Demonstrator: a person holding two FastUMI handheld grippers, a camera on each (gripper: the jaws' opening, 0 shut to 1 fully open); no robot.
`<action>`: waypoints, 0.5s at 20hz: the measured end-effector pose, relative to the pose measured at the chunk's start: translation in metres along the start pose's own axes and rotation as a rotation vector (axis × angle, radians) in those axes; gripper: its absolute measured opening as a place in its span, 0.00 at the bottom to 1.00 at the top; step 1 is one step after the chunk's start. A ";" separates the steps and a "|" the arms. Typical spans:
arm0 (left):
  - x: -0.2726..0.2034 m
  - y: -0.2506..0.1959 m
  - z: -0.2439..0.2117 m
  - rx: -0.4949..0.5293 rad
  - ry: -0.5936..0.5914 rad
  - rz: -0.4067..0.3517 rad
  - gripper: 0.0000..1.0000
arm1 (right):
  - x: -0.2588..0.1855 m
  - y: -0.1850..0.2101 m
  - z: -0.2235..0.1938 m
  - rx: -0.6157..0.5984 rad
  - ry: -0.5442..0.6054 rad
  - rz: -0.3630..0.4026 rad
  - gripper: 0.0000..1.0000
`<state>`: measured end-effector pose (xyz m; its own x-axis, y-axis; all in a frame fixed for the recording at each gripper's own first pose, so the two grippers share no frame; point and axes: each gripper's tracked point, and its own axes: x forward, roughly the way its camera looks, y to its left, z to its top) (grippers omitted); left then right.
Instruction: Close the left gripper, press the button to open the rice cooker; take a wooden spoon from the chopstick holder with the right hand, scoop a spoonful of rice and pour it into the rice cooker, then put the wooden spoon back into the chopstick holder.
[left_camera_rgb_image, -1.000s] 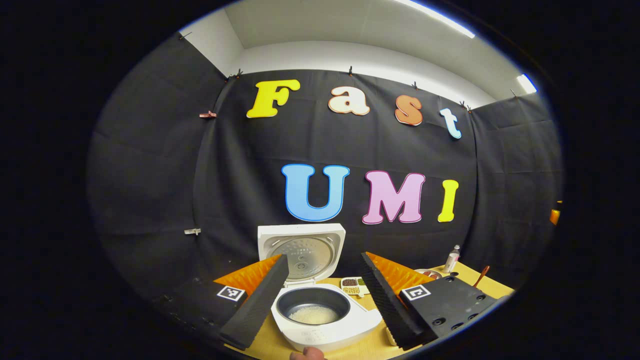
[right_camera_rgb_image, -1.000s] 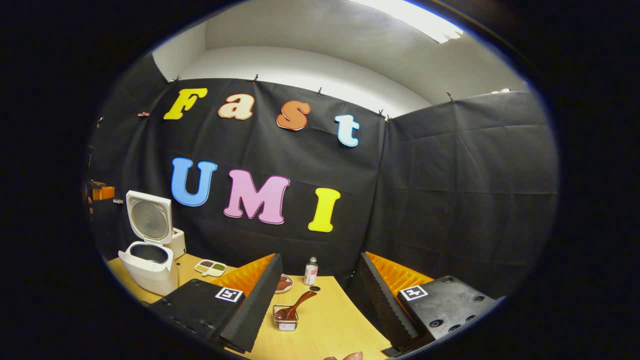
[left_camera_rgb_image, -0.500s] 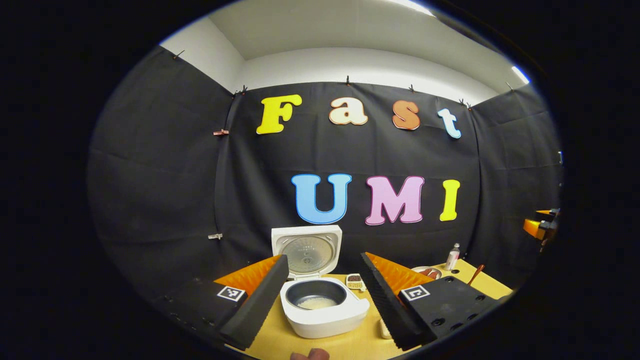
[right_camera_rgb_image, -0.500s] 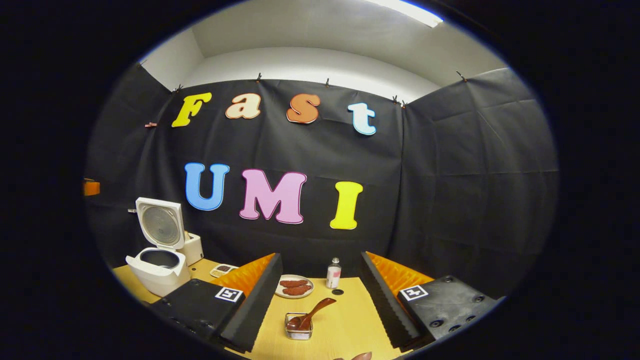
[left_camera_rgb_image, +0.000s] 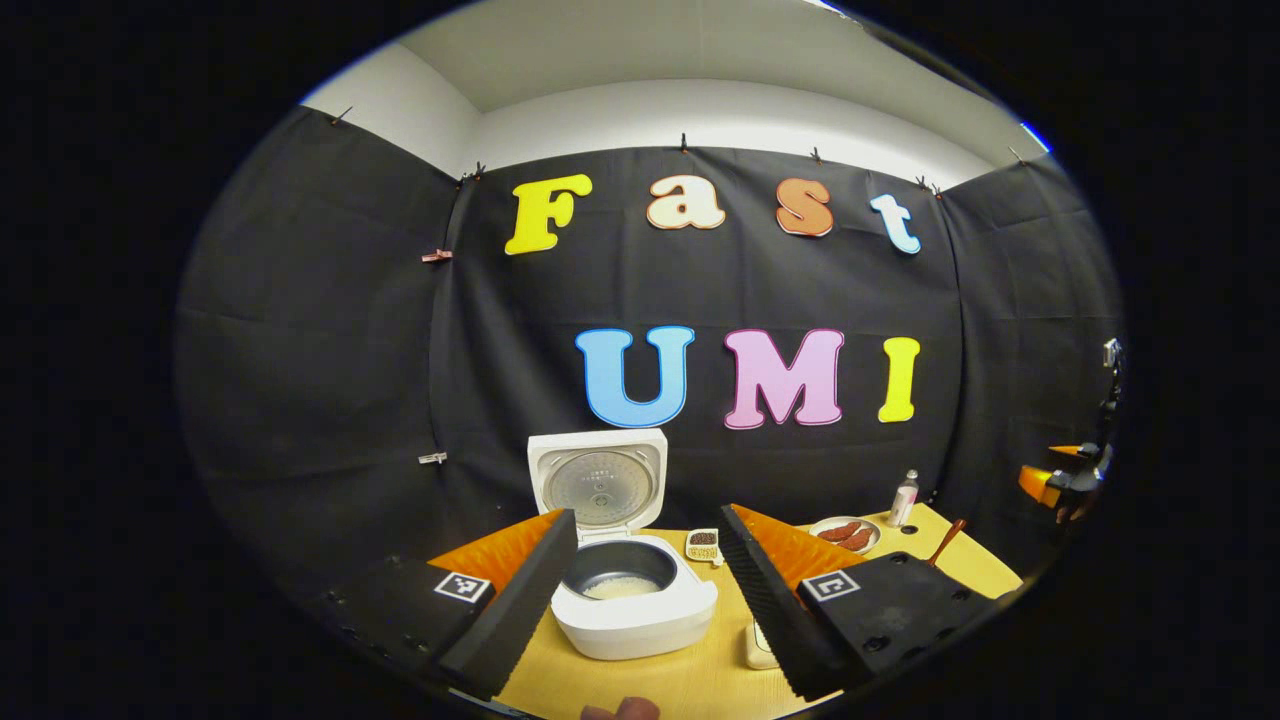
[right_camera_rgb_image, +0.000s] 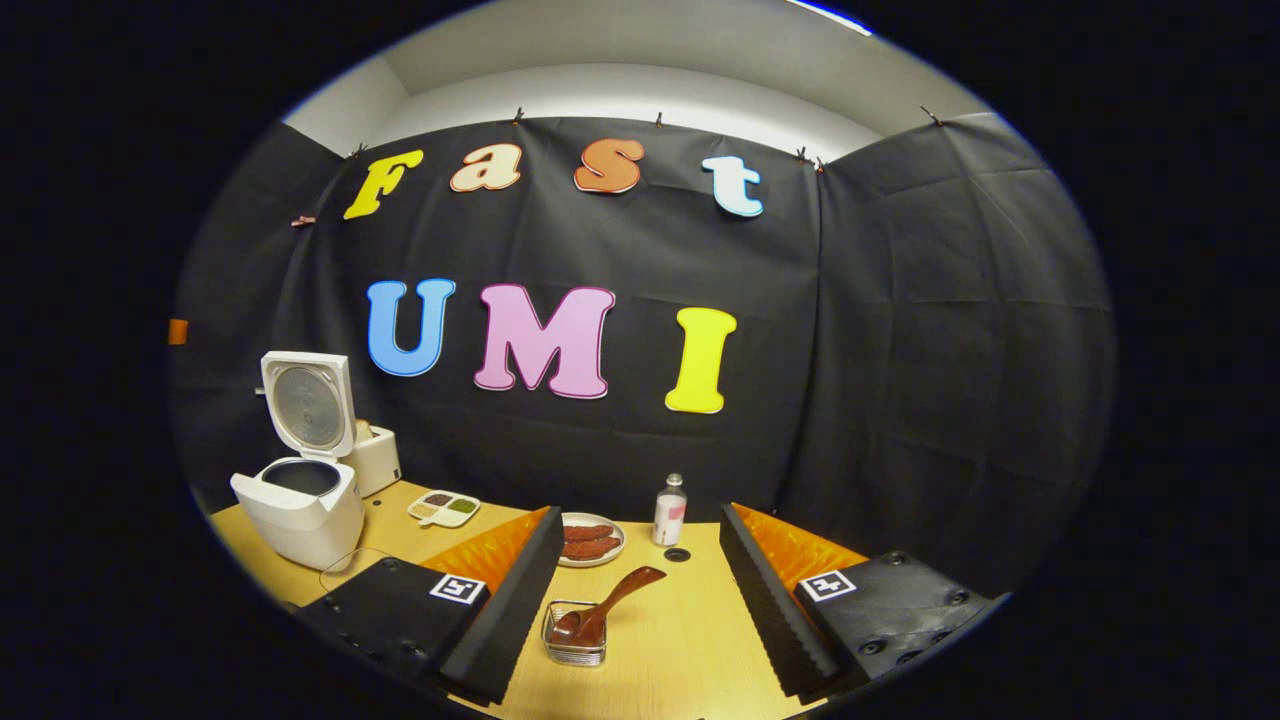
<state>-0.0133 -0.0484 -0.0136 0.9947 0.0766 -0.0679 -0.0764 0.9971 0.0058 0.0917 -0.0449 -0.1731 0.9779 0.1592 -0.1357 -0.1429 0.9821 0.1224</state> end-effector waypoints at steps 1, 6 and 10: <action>0.001 -0.002 0.001 -0.002 0.003 0.007 0.97 | 0.005 0.004 -0.011 0.017 0.019 0.026 0.98; 0.000 -0.008 -0.002 0.000 0.019 0.055 0.98 | 0.030 0.011 -0.067 0.089 0.121 0.100 0.98; 0.000 -0.011 -0.015 -0.016 0.064 0.092 0.98 | 0.057 0.020 -0.116 0.164 0.202 0.166 0.97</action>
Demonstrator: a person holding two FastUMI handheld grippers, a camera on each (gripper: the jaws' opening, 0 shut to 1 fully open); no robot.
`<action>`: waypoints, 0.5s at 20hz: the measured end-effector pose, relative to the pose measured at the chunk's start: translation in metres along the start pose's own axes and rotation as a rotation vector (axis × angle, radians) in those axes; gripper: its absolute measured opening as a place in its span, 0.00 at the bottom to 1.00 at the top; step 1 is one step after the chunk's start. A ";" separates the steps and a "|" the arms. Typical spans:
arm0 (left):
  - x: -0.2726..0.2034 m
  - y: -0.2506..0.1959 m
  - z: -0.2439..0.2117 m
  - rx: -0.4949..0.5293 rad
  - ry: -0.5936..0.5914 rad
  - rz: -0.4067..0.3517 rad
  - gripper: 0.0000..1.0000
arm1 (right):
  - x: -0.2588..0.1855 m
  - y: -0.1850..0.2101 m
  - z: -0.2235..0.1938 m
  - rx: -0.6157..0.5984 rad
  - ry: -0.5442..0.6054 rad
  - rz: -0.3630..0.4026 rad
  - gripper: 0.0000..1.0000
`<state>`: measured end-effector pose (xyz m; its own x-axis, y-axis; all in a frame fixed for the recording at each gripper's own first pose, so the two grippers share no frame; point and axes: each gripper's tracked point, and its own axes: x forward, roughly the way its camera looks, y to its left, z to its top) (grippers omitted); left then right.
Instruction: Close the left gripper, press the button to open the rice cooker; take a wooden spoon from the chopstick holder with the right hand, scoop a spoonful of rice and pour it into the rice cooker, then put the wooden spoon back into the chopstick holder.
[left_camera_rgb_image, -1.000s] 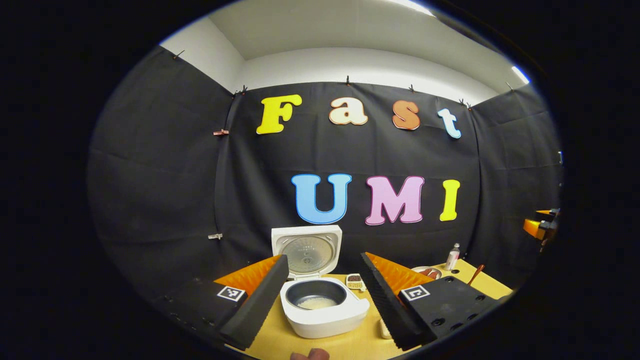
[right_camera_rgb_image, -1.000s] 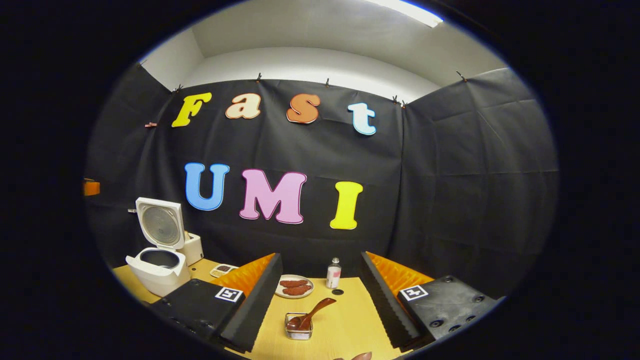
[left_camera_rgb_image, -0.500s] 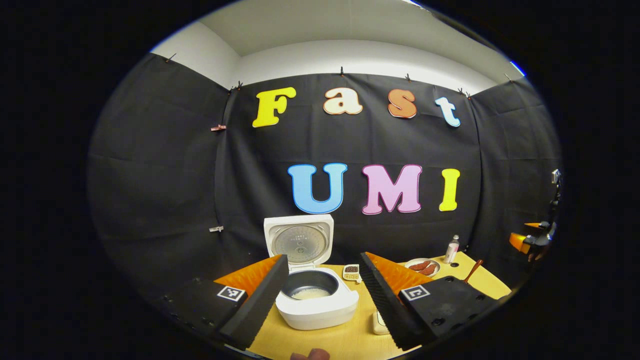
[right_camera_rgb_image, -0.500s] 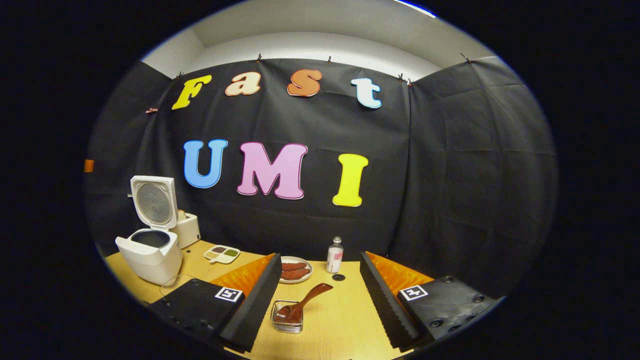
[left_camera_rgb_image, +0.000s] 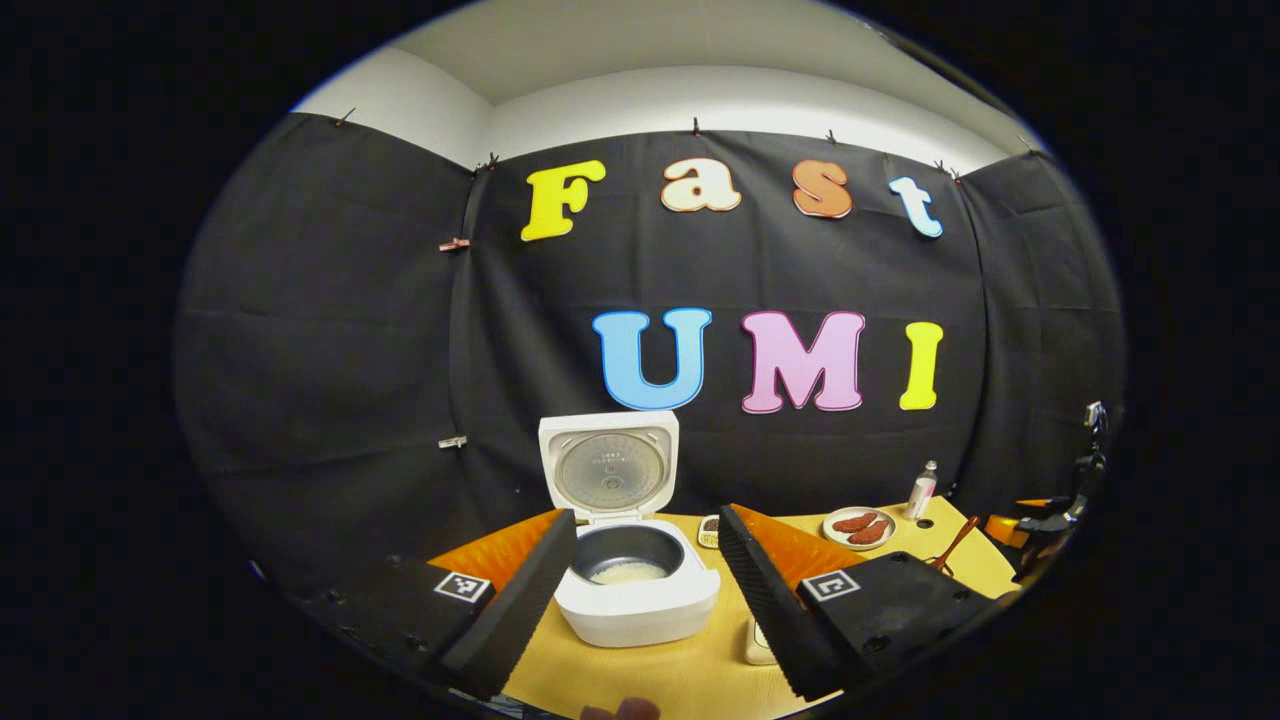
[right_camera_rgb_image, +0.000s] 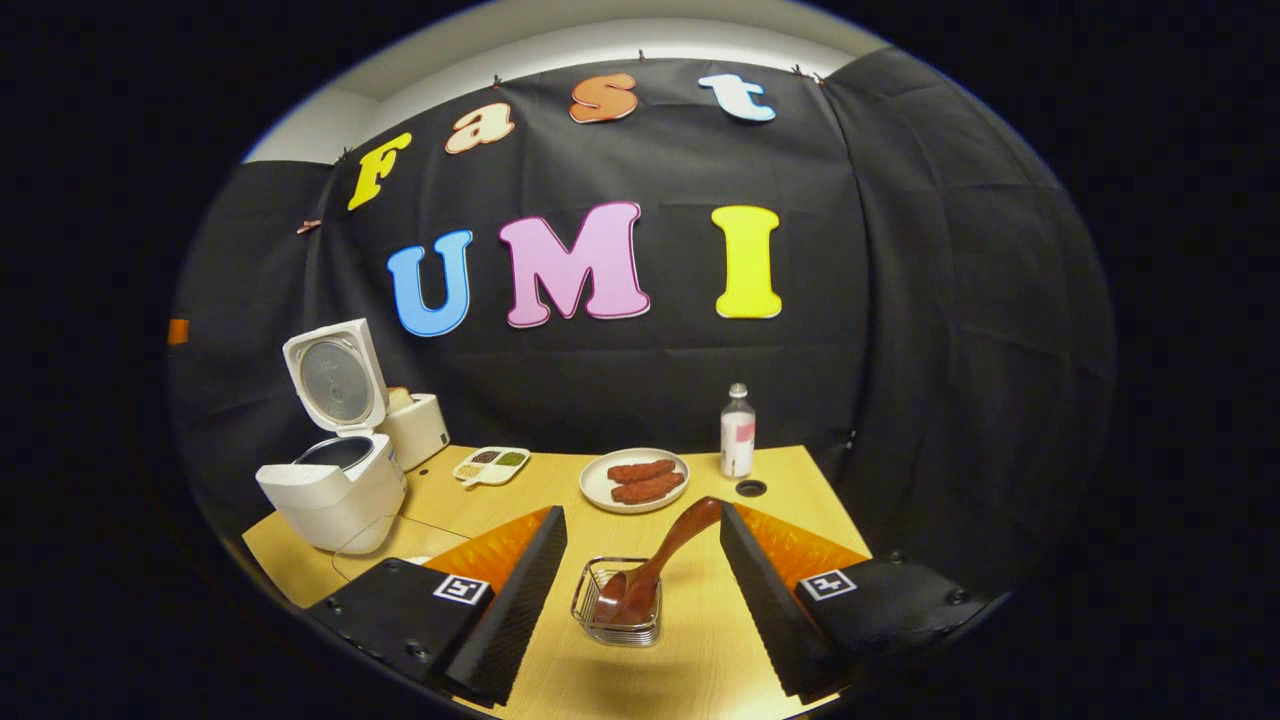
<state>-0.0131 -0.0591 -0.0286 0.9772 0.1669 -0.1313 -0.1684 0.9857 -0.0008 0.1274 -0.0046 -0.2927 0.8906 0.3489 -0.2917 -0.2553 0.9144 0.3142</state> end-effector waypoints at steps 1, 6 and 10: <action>0.000 0.000 -0.002 -0.012 0.012 0.011 0.98 | 0.009 -0.002 -0.009 0.016 0.019 0.015 0.96; -0.005 0.000 -0.021 -0.047 0.062 0.076 0.98 | 0.053 -0.016 -0.061 0.096 0.156 0.072 0.71; -0.013 -0.003 -0.030 -0.028 0.082 0.109 0.98 | 0.081 -0.021 -0.080 0.160 0.200 0.097 0.59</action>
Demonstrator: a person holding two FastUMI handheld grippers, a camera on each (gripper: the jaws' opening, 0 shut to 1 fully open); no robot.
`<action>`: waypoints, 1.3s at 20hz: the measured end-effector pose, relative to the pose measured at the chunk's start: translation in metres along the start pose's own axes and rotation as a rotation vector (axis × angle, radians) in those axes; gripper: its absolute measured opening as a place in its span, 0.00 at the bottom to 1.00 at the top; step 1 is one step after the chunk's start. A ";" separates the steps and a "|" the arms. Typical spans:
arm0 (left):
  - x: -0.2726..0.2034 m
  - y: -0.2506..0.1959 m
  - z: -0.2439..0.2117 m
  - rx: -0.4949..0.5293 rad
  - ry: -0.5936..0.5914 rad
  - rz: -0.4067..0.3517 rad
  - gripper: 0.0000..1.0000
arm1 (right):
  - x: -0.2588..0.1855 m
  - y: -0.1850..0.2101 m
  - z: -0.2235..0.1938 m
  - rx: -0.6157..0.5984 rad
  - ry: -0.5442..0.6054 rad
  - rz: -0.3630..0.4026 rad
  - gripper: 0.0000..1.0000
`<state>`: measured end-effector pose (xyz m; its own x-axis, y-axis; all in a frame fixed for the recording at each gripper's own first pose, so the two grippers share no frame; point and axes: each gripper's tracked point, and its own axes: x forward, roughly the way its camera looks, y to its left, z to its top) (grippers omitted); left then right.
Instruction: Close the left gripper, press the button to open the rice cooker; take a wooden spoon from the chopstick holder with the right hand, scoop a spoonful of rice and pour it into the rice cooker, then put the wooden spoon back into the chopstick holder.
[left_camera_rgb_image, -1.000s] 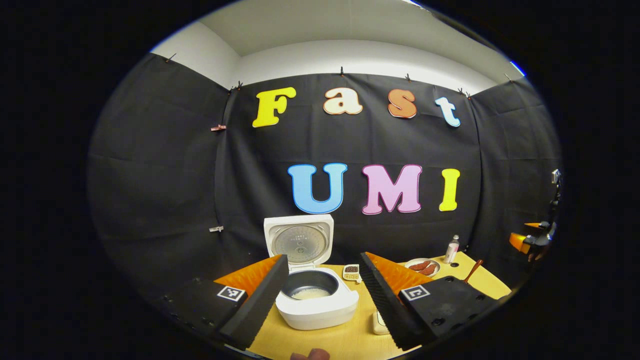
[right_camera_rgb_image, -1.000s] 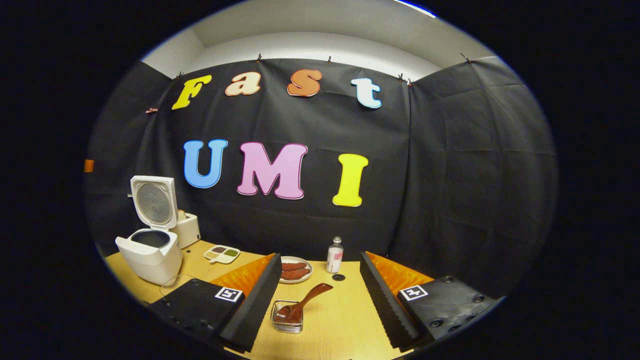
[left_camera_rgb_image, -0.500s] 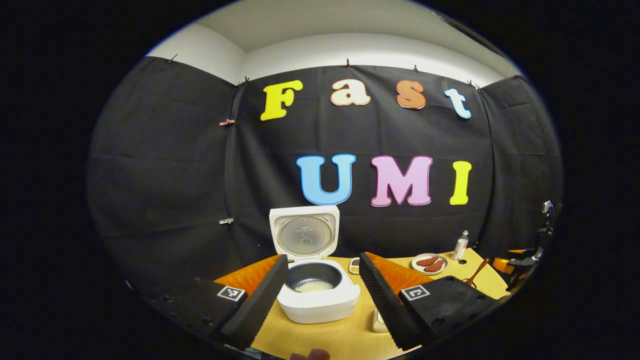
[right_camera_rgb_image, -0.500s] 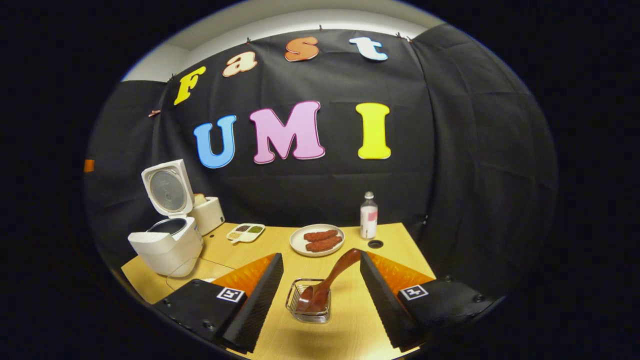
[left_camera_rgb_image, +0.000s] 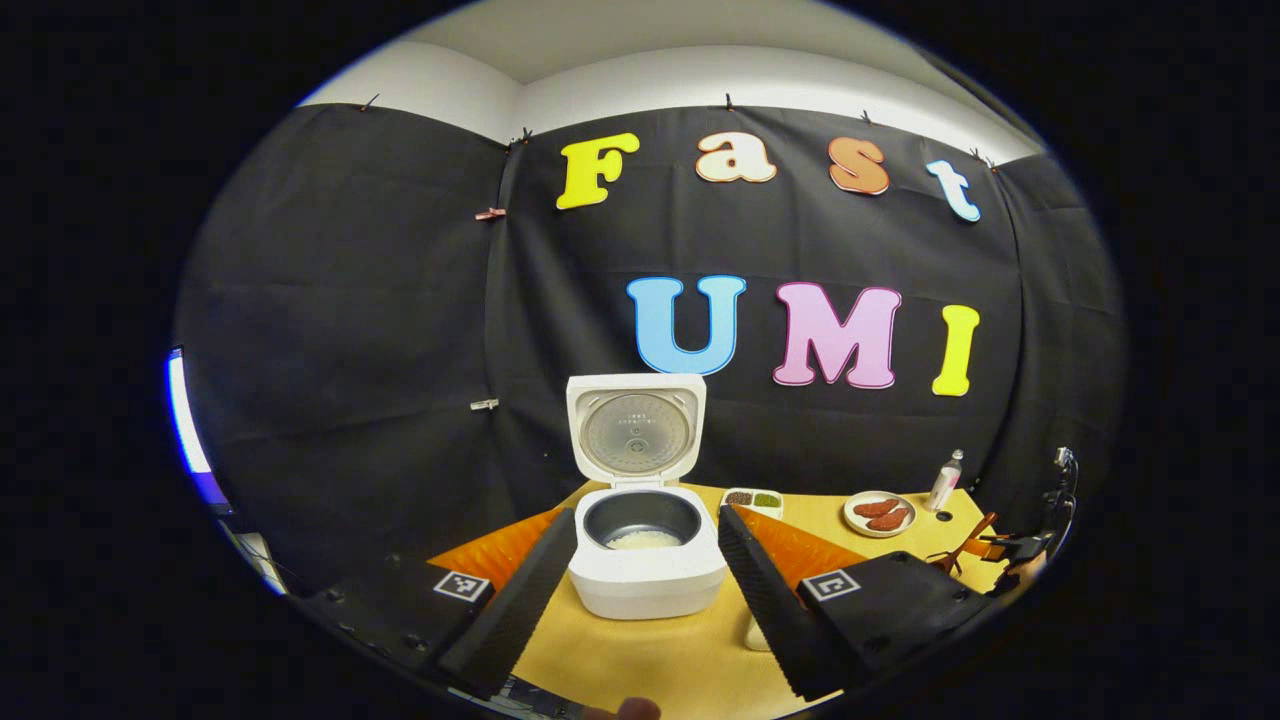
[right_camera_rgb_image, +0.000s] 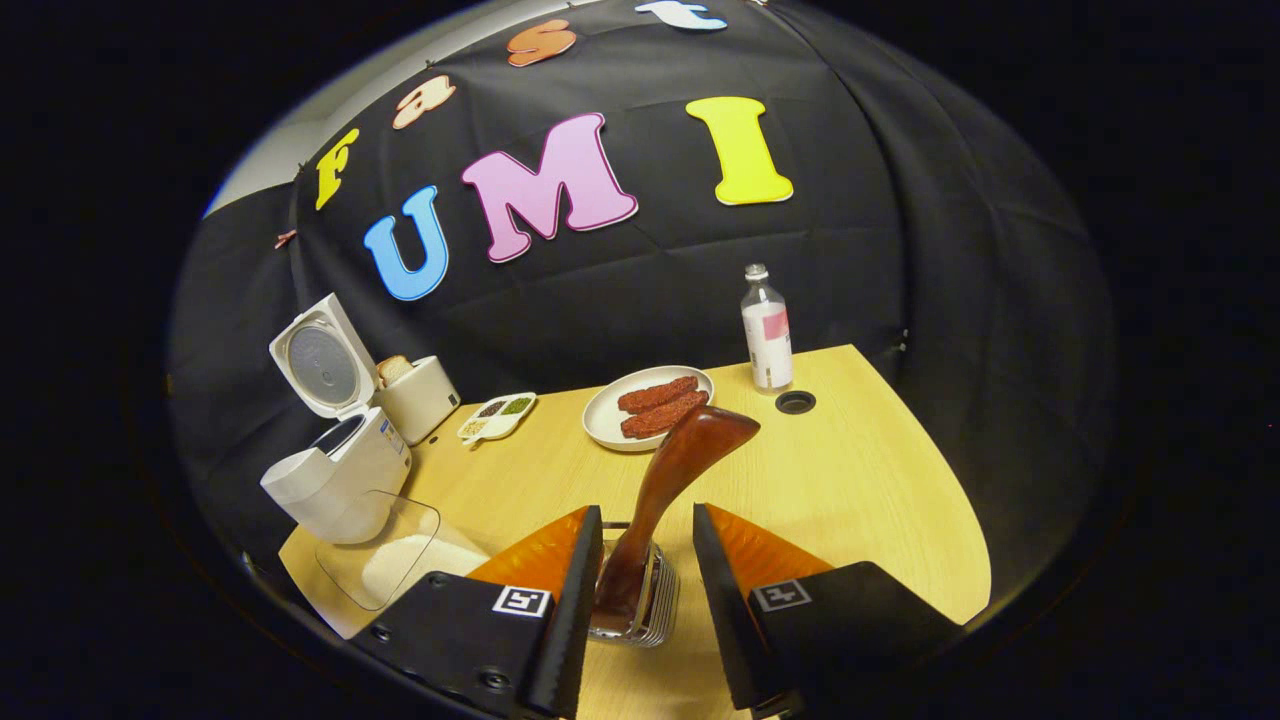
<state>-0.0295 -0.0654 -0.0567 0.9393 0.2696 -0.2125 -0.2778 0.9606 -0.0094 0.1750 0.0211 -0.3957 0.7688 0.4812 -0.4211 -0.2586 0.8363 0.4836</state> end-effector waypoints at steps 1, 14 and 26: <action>-0.002 0.000 -0.002 -0.004 0.005 0.005 0.98 | 0.006 0.002 0.000 0.006 -0.002 0.008 0.51; -0.014 0.018 -0.017 -0.031 0.036 0.033 0.98 | 0.009 0.030 -0.027 -0.019 0.035 0.061 0.19; -0.015 0.031 -0.015 -0.015 0.027 0.035 0.98 | -0.005 0.032 0.000 0.006 -0.033 0.027 0.20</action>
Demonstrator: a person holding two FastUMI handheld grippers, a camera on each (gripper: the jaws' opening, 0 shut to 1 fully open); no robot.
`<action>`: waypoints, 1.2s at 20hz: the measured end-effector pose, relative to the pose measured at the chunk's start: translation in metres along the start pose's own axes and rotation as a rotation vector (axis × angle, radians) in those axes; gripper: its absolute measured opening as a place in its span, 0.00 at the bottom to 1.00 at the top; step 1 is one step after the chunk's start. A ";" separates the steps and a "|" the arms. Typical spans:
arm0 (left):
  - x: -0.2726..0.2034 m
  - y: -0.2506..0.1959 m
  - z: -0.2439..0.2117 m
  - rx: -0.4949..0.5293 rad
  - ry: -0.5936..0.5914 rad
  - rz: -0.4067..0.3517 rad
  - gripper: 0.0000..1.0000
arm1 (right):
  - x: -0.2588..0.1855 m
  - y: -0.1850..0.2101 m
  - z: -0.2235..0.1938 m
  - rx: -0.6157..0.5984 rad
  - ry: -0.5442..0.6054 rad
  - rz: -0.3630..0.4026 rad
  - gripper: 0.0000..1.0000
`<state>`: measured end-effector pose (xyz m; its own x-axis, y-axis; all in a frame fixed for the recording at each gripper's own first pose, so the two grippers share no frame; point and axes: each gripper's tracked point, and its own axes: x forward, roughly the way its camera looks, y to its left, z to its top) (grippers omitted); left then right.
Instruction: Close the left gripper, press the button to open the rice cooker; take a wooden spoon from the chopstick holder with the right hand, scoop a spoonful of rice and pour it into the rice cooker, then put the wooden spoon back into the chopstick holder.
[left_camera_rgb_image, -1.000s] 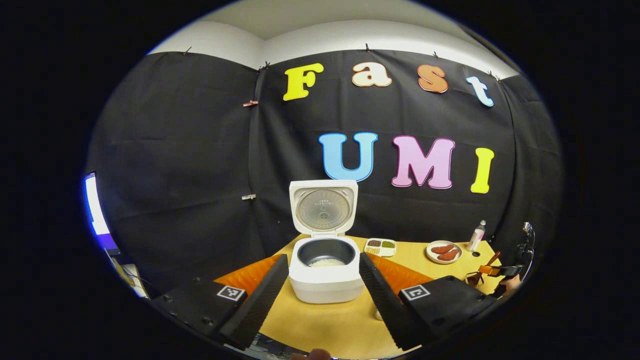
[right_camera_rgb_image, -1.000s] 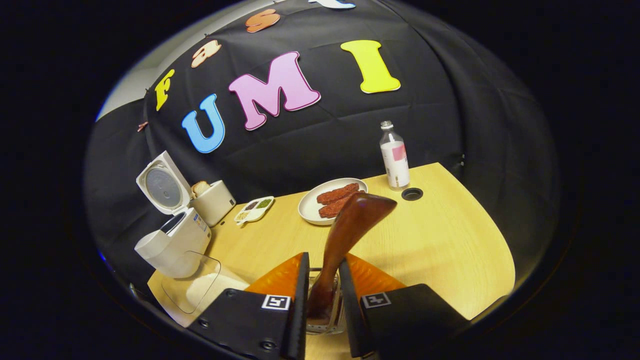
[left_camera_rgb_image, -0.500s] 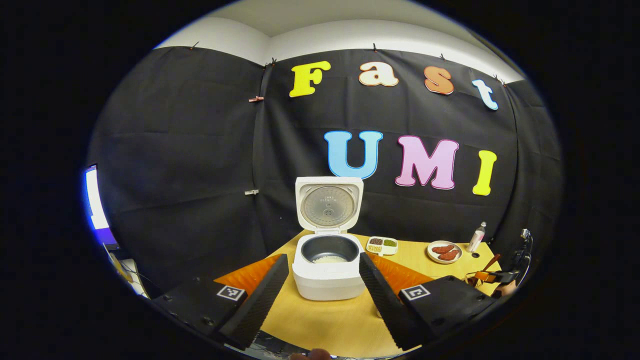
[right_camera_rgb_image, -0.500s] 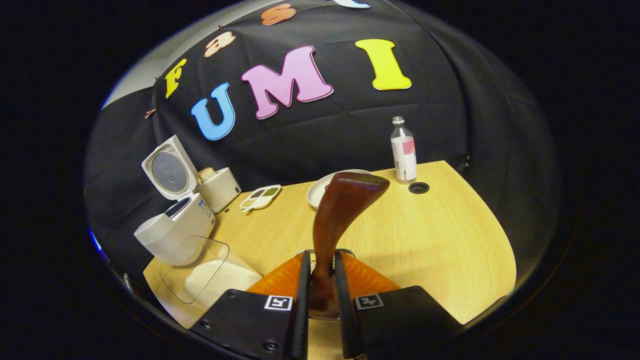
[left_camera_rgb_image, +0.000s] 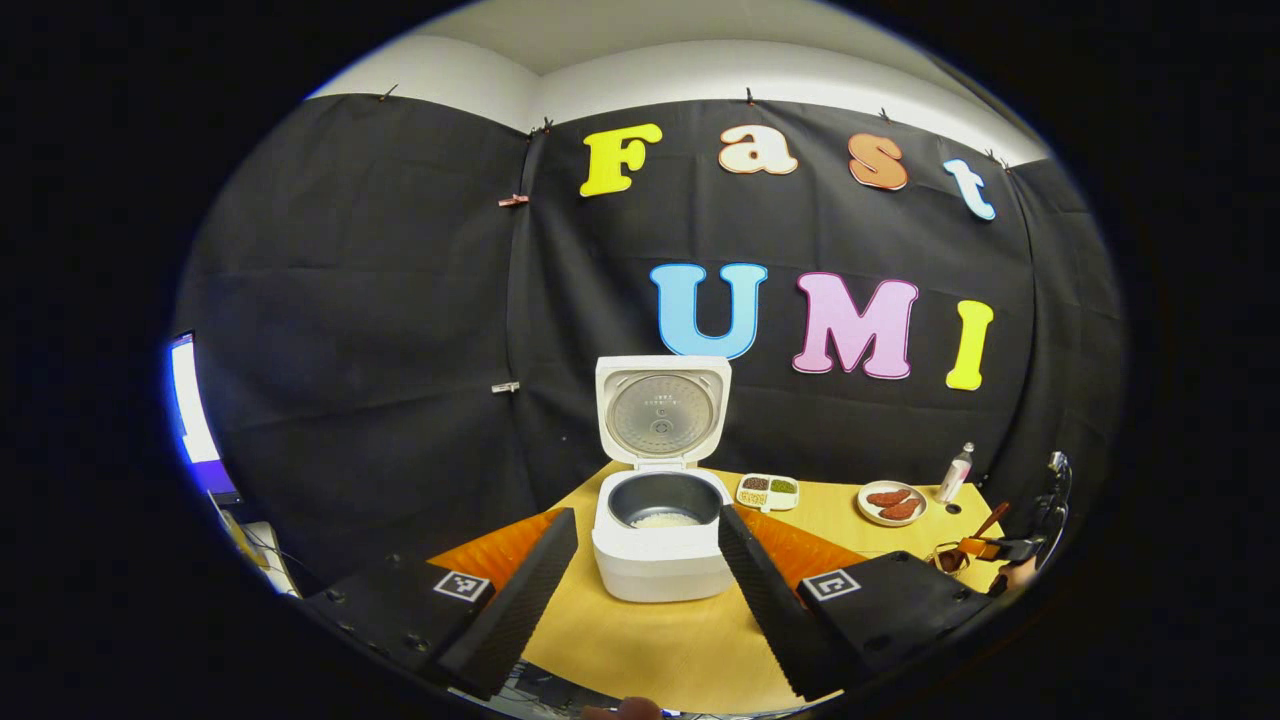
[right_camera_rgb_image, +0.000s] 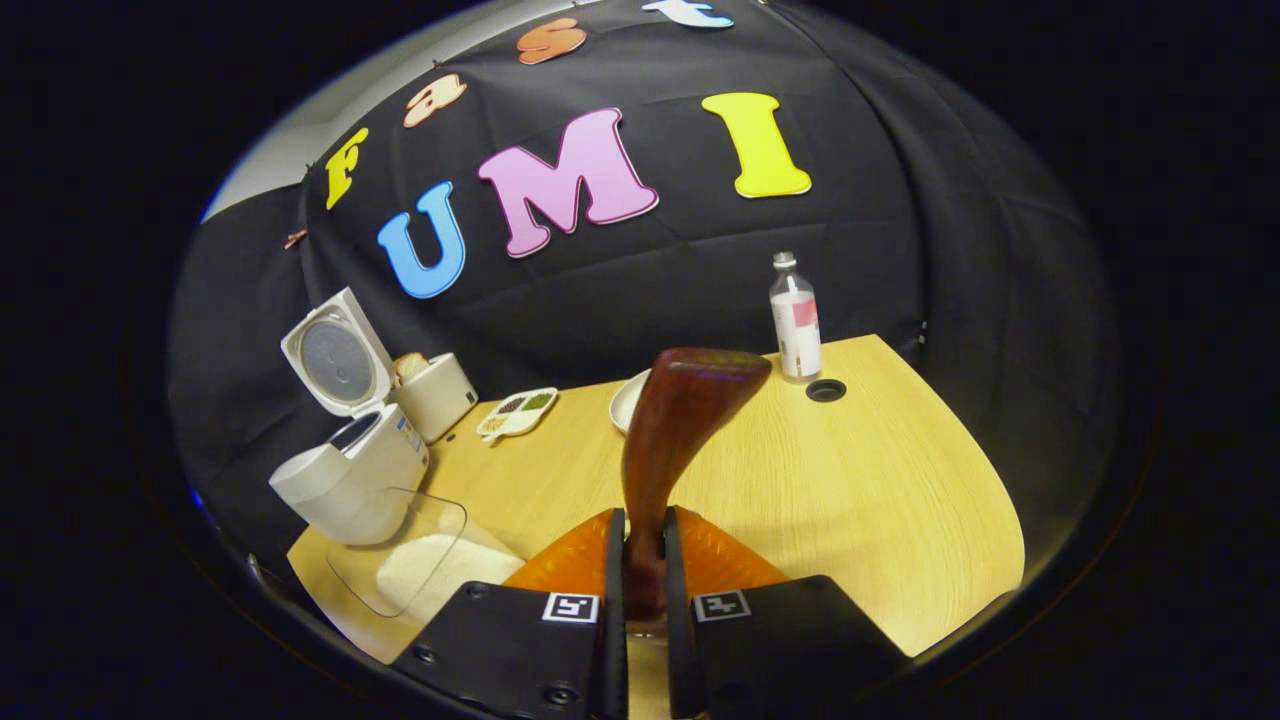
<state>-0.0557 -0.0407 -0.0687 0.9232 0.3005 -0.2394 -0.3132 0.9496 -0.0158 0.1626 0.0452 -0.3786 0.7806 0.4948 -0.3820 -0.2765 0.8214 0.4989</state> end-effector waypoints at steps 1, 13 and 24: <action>0.000 0.002 0.001 0.001 0.000 0.000 0.98 | -0.002 0.001 0.006 -0.006 -0.014 -0.004 0.20; 0.008 0.033 -0.003 0.012 -0.025 -0.080 0.98 | -0.040 0.092 0.079 -0.107 -0.147 0.056 0.20; 0.028 0.072 -0.012 0.021 -0.009 -0.185 0.98 | -0.035 0.213 0.023 -0.257 -0.075 0.100 0.20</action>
<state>-0.0547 0.0347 -0.0884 0.9667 0.1208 -0.2254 -0.1327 0.9904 -0.0381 0.0888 0.1967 -0.2410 0.7788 0.5624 -0.2777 -0.4796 0.8193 0.3143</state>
